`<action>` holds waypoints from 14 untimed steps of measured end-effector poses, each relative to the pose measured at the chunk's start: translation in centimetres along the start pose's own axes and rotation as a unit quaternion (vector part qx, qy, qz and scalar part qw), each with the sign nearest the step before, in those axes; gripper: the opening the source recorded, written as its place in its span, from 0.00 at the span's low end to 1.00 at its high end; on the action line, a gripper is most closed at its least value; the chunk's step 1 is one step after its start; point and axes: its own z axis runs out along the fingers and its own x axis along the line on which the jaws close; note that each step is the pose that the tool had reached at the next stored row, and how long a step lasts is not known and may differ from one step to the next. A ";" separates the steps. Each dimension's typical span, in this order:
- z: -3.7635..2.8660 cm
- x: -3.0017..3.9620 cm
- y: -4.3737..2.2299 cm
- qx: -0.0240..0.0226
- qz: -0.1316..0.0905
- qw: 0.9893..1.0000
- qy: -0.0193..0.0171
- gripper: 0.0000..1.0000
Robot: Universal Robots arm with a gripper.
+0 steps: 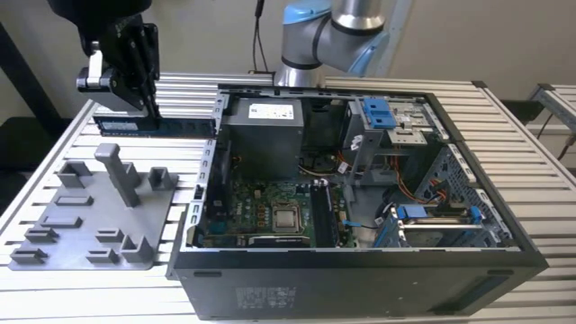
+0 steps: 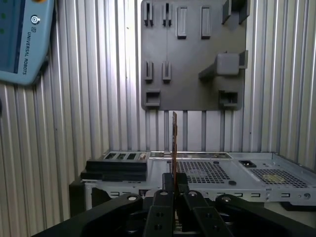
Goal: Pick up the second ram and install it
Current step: 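Pick up the second ram and move it above second insertion slot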
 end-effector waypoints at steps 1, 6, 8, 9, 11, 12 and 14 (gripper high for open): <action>0.00 -0.01 -0.22 0.000 0.000 1.000 0.000 0.14; 0.04 -0.04 -1.26 0.000 0.000 1.000 0.000 0.14; 0.05 -0.05 -1.67 0.000 0.000 1.000 0.000 0.14; 0.06 -0.05 -1.88 0.000 0.000 1.000 0.000 0.14; 0.07 -0.06 -2.32 0.000 0.000 1.000 0.000 0.14; 0.08 -0.07 -2.53 0.000 0.000 1.000 0.000 0.14; 0.09 -0.08 -2.98 0.000 0.000 1.000 0.000 0.14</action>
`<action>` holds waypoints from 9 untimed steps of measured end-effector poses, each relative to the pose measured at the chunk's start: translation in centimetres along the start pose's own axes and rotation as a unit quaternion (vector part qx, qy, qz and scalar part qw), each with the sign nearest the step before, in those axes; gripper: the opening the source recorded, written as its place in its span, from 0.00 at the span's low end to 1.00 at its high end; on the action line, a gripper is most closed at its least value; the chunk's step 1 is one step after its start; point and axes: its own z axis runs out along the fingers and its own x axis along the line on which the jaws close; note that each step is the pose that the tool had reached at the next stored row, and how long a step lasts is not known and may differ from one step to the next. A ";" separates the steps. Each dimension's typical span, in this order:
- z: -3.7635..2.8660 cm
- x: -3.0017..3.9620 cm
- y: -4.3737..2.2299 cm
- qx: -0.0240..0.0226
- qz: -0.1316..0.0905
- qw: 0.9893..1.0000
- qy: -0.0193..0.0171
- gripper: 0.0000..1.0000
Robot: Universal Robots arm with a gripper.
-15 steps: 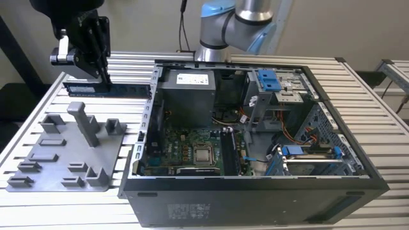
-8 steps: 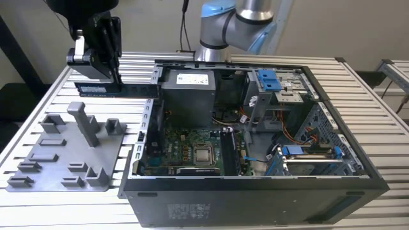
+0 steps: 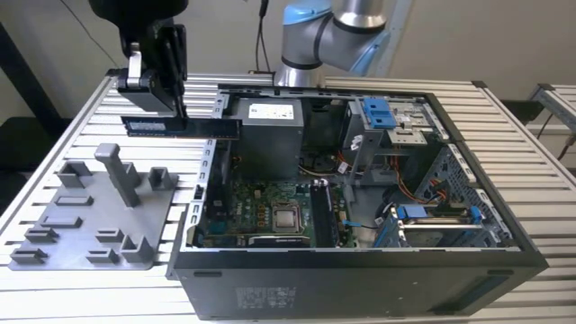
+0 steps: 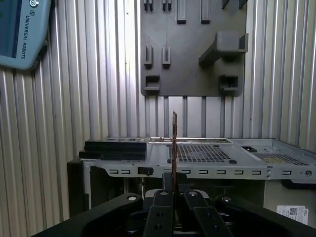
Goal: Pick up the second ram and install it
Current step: 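Pick up the second ram and move it above second insertion slot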
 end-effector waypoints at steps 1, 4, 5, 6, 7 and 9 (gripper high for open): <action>0.01 -0.01 -0.23 0.000 0.000 1.000 0.000 0.14; 0.03 -0.03 -0.93 0.000 0.000 1.000 0.000 0.14; 0.04 -0.03 -1.15 0.000 0.000 1.000 0.000 0.14; 0.04 -0.04 -1.37 0.000 0.000 1.000 0.000 0.14; 0.05 -0.04 -1.61 0.000 0.000 1.000 0.000 0.14; 0.07 -0.06 -2.07 0.000 0.000 1.000 0.000 0.14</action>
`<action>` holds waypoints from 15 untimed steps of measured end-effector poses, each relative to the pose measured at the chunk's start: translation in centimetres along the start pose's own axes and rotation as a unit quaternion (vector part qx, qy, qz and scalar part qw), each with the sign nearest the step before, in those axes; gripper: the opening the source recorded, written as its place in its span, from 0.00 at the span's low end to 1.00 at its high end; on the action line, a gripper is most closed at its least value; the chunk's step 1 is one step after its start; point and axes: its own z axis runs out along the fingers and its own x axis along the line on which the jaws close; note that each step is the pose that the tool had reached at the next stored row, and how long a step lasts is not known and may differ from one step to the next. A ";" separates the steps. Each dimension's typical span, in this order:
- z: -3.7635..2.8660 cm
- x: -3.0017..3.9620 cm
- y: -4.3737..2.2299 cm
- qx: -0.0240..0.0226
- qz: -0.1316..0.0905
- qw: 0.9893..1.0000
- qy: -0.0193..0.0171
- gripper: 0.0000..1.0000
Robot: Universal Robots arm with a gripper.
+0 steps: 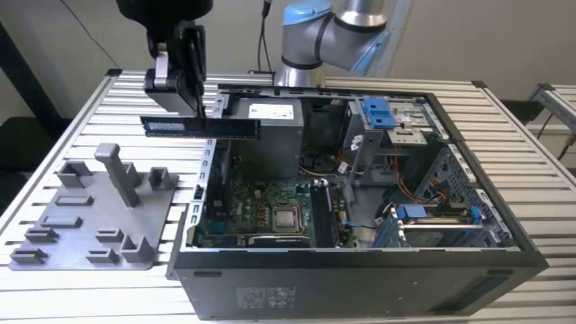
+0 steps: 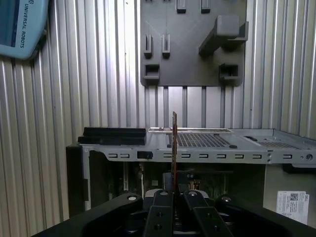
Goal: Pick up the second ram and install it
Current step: 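Pick up the second ram and move it above second insertion slot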
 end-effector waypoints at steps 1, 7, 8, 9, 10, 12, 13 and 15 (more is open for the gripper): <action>0.01 -0.01 -0.23 0.000 0.000 1.000 0.000 0.14; 0.05 -0.04 -1.57 0.000 0.000 1.000 0.000 0.14; 0.06 -0.05 -1.80 0.000 0.000 1.000 0.000 0.14; 0.06 -0.06 -2.02 0.000 0.000 1.000 0.000 0.14; 0.07 -0.06 -2.24 0.000 0.000 1.000 0.000 0.14; 0.09 -0.07 -2.70 0.000 0.000 1.000 0.000 0.14; 0.09 -0.08 -2.94 0.000 0.000 1.000 0.000 0.14; 0.11 -0.09 -3.40 0.000 0.000 1.000 0.000 0.14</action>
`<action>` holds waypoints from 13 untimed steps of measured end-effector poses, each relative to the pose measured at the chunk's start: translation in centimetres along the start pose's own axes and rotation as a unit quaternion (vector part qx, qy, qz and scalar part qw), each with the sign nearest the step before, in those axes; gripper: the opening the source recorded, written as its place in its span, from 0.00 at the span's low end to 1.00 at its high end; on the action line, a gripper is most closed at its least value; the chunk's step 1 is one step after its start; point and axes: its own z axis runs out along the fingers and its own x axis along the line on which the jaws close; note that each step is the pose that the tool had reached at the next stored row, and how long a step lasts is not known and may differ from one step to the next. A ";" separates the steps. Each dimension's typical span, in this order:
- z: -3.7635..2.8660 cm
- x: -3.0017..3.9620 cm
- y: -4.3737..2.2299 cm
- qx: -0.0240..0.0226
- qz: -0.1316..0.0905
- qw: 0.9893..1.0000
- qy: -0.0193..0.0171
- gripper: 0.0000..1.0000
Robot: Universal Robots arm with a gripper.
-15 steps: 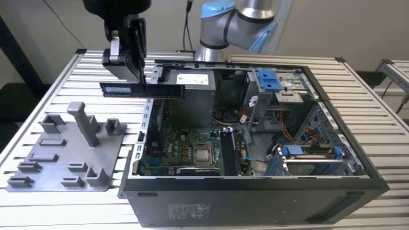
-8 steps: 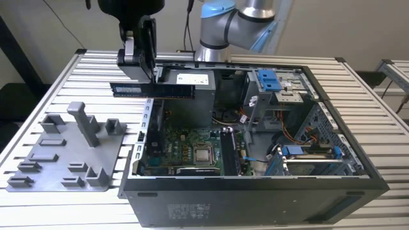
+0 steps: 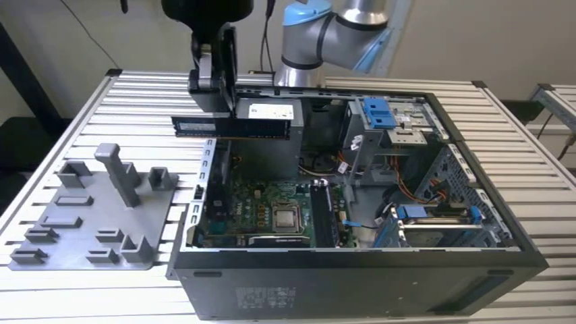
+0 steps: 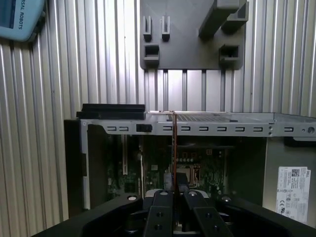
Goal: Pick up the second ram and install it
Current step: 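Pick up the second ram and move it above second insertion slot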
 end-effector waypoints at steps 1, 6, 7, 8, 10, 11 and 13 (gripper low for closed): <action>0.01 -0.01 -0.21 0.000 0.000 1.000 0.000 0.14; 0.05 -0.04 -1.36 0.000 0.000 1.000 0.000 0.14; 0.05 -0.04 -1.58 0.000 0.000 1.000 0.000 0.14; 0.06 -0.05 -1.81 0.000 0.000 1.000 0.000 0.14; 0.08 -0.06 -2.26 0.000 0.000 1.000 0.000 0.14; 0.08 -0.07 -2.48 0.000 0.000 1.000 0.000 0.14; 0.09 -0.08 -2.92 0.000 0.000 1.000 0.000 0.14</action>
